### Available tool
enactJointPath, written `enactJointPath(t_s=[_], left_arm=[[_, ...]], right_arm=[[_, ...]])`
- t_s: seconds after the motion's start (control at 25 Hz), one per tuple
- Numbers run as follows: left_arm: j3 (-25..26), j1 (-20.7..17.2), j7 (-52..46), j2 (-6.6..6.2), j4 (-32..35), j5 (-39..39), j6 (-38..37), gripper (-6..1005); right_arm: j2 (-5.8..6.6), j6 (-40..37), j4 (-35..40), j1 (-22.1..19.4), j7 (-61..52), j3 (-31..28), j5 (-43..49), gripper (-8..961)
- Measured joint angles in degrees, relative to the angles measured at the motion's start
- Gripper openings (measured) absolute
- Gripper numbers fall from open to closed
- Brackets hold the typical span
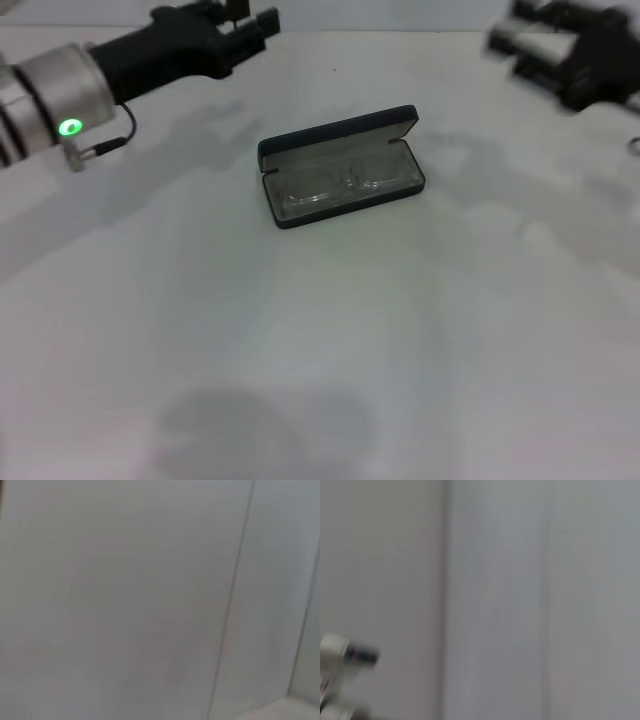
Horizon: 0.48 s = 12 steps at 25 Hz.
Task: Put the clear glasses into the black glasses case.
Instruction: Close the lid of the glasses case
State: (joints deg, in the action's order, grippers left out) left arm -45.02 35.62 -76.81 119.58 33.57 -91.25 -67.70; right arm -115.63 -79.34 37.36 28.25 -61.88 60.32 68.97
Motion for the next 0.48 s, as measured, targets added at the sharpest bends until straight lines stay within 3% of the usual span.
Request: enactJointPath(t_s=[0.24, 0.48], left_arm=[[-13.59, 5.18, -0.48, 0.28, -3.28, 0.64, 16.38, 505], [-21.89, 10.38, -0.55, 0.77, -7.92, 0.73, 25.25, 506]], right_arm=[[-0.26, -2.05, -6.83, -1.33, 6.54, -4.12, -9.89, 466], [-0.14, -2.06, -8.19, -1.44, 7.52, -4.34, -10.47, 473]])
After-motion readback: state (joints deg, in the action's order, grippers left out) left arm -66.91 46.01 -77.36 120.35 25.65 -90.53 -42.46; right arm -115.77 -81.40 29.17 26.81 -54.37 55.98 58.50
